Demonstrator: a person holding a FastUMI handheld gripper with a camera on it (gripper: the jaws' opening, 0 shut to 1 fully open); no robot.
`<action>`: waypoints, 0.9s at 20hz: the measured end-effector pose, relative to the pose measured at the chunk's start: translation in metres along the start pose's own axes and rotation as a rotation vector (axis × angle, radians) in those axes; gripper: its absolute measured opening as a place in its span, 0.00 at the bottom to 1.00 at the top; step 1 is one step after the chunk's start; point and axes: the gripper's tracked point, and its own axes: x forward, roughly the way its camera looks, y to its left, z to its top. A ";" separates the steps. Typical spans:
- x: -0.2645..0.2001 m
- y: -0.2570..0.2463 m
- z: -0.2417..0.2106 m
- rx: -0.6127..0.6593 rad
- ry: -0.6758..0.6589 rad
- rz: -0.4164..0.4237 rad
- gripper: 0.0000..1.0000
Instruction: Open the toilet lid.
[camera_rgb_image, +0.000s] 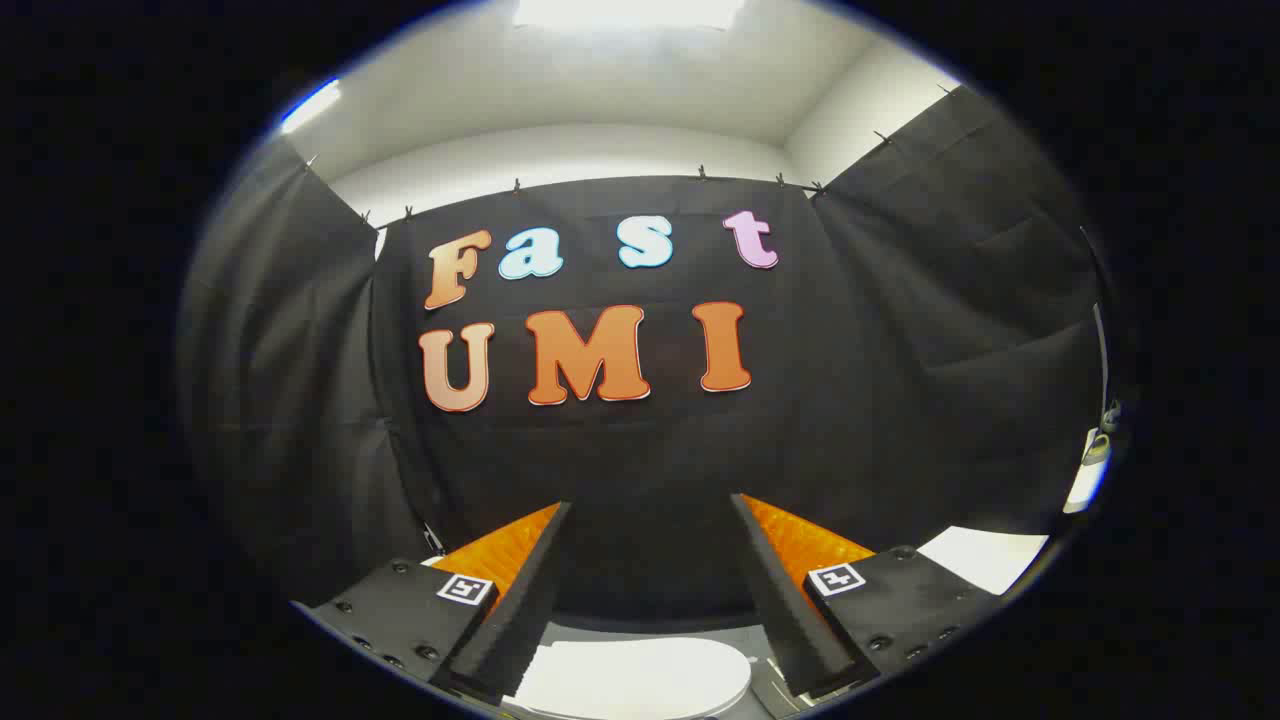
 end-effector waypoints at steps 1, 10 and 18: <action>0.000 0.002 0.000 -0.006 -0.004 0.003 0.99; 0.007 0.023 -0.001 -0.028 -0.007 0.036 0.99; 0.011 0.024 -0.007 -0.046 0.010 0.044 0.99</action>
